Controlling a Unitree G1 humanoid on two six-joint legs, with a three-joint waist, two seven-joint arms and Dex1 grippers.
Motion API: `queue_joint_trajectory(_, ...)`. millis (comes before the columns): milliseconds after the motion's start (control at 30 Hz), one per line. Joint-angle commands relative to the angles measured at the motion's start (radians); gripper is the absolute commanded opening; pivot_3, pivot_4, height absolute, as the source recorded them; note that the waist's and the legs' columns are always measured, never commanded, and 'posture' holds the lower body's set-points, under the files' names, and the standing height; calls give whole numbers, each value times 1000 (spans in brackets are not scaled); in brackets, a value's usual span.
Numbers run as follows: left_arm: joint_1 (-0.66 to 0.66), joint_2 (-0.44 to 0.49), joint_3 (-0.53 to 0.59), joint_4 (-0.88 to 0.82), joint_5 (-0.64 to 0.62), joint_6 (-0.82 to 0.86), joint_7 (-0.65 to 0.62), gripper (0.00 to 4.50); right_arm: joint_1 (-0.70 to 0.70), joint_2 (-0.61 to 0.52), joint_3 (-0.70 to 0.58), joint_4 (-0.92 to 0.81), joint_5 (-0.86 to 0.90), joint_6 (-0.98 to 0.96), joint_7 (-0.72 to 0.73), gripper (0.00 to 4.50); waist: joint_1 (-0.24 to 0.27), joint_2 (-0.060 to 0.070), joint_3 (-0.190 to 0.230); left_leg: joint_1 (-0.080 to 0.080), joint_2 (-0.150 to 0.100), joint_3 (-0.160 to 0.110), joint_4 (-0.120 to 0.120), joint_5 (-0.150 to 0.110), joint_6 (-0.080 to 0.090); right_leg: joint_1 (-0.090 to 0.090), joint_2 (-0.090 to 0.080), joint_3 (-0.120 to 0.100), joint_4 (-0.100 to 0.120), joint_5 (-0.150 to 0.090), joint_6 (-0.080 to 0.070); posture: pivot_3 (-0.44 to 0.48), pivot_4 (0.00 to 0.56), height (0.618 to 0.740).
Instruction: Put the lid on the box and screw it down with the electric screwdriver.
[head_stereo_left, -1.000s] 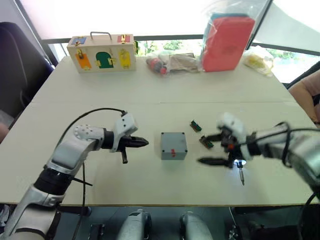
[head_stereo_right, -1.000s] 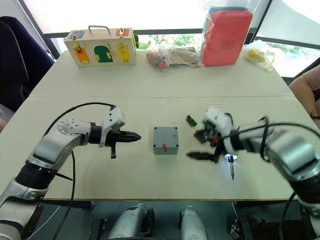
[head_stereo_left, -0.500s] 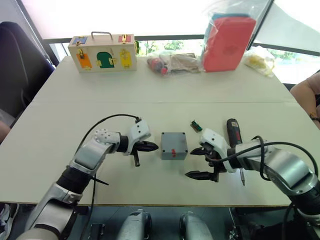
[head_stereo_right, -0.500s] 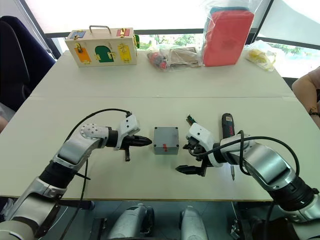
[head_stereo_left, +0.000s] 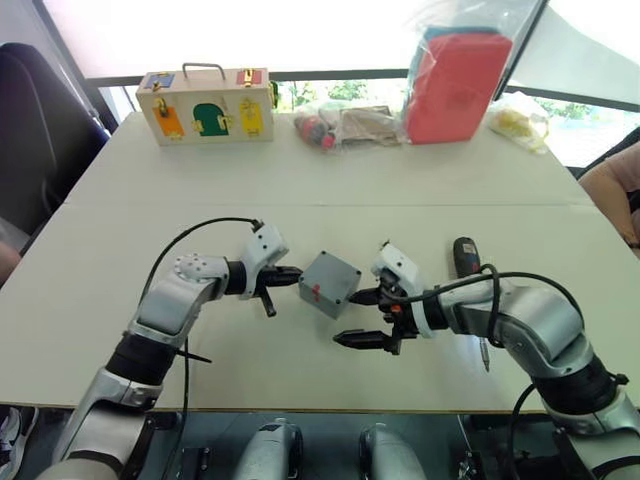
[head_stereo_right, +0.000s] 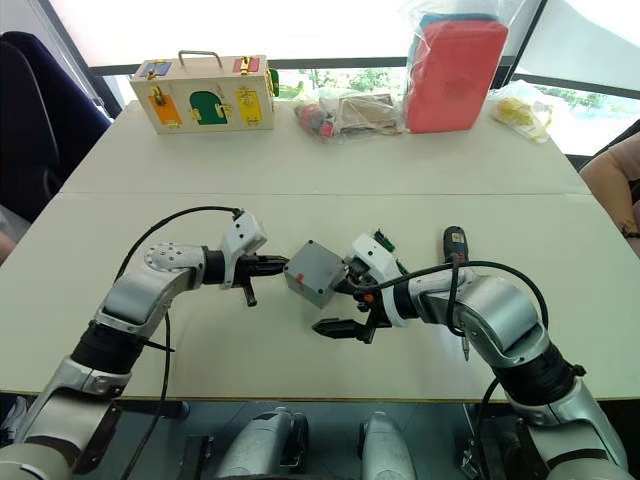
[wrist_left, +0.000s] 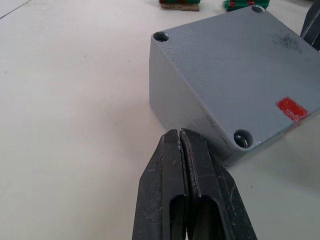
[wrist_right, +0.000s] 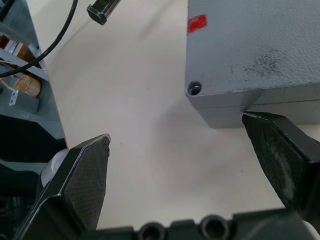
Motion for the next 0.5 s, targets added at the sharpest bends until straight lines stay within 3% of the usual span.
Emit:
queue_joint_trajectory(33,13,58,23,-69,-16,12,-36,0,0,-108,-18,-30,-57,-89,40,4494,0,0,0,0,0,0,0,0,0,0,0,0,0,0,0,0,150,740)
queue_joint_trajectory(267,84,127,4,-203,-85,44,-141,0,-46,-112,52,194,-211,-311,86,4494,-3,0,0,0,0,0,0,0,0,0,0,0,0,0,0,0,150,740)
queue_joint_trajectory(500,81,94,-32,-168,-24,18,-80,0,-81,-52,116,279,-281,-429,169,4494,0,0,0,0,0,1,0,0,0,0,2,-1,0,0,0,0,150,740)
